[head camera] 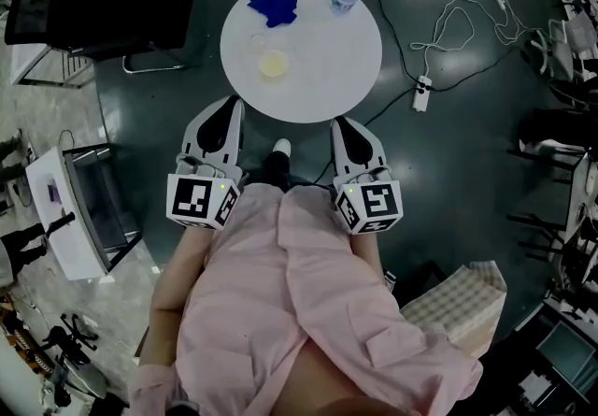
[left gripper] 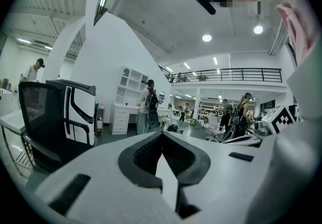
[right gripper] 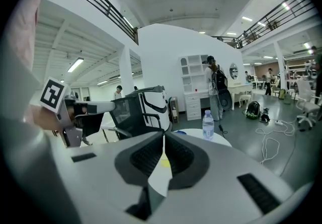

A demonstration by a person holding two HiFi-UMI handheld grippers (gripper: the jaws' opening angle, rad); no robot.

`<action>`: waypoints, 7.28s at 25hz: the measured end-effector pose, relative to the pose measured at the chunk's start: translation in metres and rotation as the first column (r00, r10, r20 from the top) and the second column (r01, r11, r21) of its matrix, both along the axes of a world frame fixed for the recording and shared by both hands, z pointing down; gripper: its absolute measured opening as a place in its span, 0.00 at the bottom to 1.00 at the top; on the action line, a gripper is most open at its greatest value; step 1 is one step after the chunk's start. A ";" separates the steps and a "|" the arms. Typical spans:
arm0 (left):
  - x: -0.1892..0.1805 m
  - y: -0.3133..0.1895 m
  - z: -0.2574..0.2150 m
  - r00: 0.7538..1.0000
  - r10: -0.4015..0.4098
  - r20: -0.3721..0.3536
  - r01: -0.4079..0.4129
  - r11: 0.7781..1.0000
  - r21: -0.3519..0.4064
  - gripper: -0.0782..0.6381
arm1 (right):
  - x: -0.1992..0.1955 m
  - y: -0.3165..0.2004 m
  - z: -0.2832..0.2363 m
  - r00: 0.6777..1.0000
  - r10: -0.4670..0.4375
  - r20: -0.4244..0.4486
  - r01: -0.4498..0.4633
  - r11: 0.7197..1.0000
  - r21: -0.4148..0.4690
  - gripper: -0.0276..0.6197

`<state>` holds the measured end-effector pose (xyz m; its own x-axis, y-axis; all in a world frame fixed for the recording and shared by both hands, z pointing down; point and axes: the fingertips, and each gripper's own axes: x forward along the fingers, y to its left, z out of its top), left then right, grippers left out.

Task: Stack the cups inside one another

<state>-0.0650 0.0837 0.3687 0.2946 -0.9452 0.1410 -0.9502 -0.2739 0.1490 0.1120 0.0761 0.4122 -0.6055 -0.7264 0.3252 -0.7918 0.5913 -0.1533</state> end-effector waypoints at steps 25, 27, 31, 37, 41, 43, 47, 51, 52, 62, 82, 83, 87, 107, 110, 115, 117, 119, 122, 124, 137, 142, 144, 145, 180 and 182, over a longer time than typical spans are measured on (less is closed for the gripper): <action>-0.016 -0.047 -0.002 0.998 0.061 0.009 -0.061 0.998 -0.012 0.12 | -0.010 -0.031 0.006 0.996 0.084 -0.004 -0.084 0.996 -0.026 0.09; -0.023 -0.056 0.000 0.997 0.075 0.005 -0.075 0.997 -0.017 0.12 | -0.016 -0.039 0.005 0.995 0.101 -0.002 -0.101 0.995 -0.026 0.09; -0.039 -0.076 -0.001 0.995 0.104 0.010 -0.103 0.994 -0.026 0.12 | -0.032 -0.056 0.002 0.991 0.134 0.003 -0.134 0.991 -0.031 0.09; -0.056 -0.103 -0.006 0.988 0.150 0.022 -0.149 0.988 -0.033 0.12 | -0.054 -0.076 -0.002 0.985 0.173 0.015 -0.172 0.984 -0.040 0.09; -0.061 -0.114 -0.002 0.983 0.185 0.016 -0.185 0.982 -0.043 0.12 | -0.061 -0.084 0.001 0.978 0.209 0.016 -0.208 0.977 -0.048 0.09; -0.062 -0.116 0.003 0.979 0.204 0.008 -0.204 0.978 -0.053 0.12 | -0.064 -0.085 0.004 0.974 0.225 0.012 -0.224 0.973 -0.054 0.09; -0.065 -0.116 0.013 0.972 0.234 -0.012 -0.234 0.969 -0.082 0.12 | -0.071 -0.085 0.009 0.969 0.248 0.003 -0.247 0.967 -0.067 0.09; -0.069 -0.116 0.020 0.967 0.253 -0.014 -0.253 0.963 -0.096 0.12 | -0.077 -0.087 0.011 0.967 0.256 -0.007 -0.256 0.964 -0.074 0.09; -0.070 -0.116 0.020 0.967 0.255 -0.014 -0.255 0.962 -0.094 0.12 | -0.077 -0.087 0.011 0.966 0.258 -0.009 -0.258 0.963 -0.074 0.09; -0.077 -0.122 0.011 0.969 0.246 -0.029 -0.248 0.967 -0.057 0.12 | -0.081 -0.094 0.001 0.964 0.263 -0.031 -0.264 0.964 -0.037 0.09; -0.058 -0.116 0.003 0.963 0.268 0.014 -0.268 0.963 -0.025 0.12 | -0.096 -0.097 0.016 0.984 0.135 -0.115 -0.137 0.990 -0.016 0.09; -0.058 -0.115 0.004 0.964 0.265 0.010 -0.265 0.964 -0.027 0.12 | -0.097 -0.097 0.016 0.985 0.125 -0.118 -0.128 0.992 -0.018 0.09; -0.057 -0.114 0.005 0.965 0.263 0.009 -0.262 0.964 -0.033 0.12 | -0.106 -0.095 0.017 0.989 0.080 -0.128 -0.085 0.996 -0.030 0.09; -0.043 -0.136 0.004 0.954 0.300 -0.008 -0.300 0.954 -0.023 0.12 | -0.074 -0.127 0.020 0.973 0.212 -0.087 -0.217 0.975 -0.054 0.09; -0.039 -0.142 0.002 0.954 0.301 -0.012 -0.301 0.954 -0.015 0.12 | -0.068 -0.138 0.026 0.970 0.232 -0.074 -0.238 0.968 -0.077 0.09; -0.037 -0.145 0.000 0.958 0.288 -0.014 -0.288 0.958 -0.006 0.12 | -0.057 -0.157 0.037 0.964 0.257 -0.060 -0.263 0.959 -0.108 0.10; -0.037 -0.147 -0.001 0.960 0.280 -0.015 -0.280 0.960 -0.003 0.12 | -0.052 -0.165 0.043 0.961 0.268 -0.062 -0.274 0.955 -0.114 0.10; -0.038 -0.150 -0.001 0.962 0.271 -0.017 -0.272 0.962 -0.002 0.12 | -0.048 -0.174 0.048 0.958 0.278 -0.069 -0.285 0.951 -0.120 0.10; -0.040 -0.154 -0.001 0.966 0.258 -0.022 -0.258 0.966 -0.004 0.12 | -0.041 -0.186 0.057 0.955 0.285 -0.084 -0.294 0.946 -0.134 0.17; -0.041 -0.157 -0.002 0.968 0.250 -0.023 -0.250 0.968 -0.004 0.12 | -0.037 -0.193 0.063 0.953 0.287 -0.098 -0.299 0.944 -0.143 0.18; -0.044 -0.170 0.002 0.973 0.229 -0.027 -0.230 0.973 -0.019 0.12 | -0.036 -0.217 0.128 0.958 0.214 -0.191 -0.263 0.919 -0.293 0.18; -0.042 -0.174 0.003 0.973 0.229 -0.028 -0.230 0.973 -0.025 0.12 | -0.036 -0.220 0.155 0.958 0.184 -0.219 -0.254 0.899 -0.356 0.18; -0.042 -0.174 0.004 0.974 0.225 -0.028 -0.226 0.974 -0.026 0.12 | -0.036 -0.222 0.162 0.959 0.173 -0.226 -0.249 0.894 -0.372 0.19; -0.042 -0.174 0.004 0.975 0.222 -0.029 -0.223 0.974 -0.027 0.12 | -0.037 -0.223 0.166 0.959 0.167 -0.229 -0.246 0.892 -0.380 0.19; -0.059 -0.189 0.018 0.987 0.154 -0.035 -0.157 0.983 -0.097 0.12 | -0.044 -0.215 0.255 0.951 0.113 -0.287 -0.269 0.761 -0.590 0.17; -0.058 -0.189 0.018 0.988 0.152 -0.034 -0.155 0.983 -0.099 0.12 | -0.042 -0.213 0.257 0.945 0.124 -0.304 -0.288 0.755 -0.589 0.12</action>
<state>-0.1235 -0.1051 0.3869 0.4399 -0.8698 0.2237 -0.8934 -0.3986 0.2072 0.0703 -0.1370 0.6693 -0.3117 -0.4136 0.8554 -0.9424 0.2493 -0.2229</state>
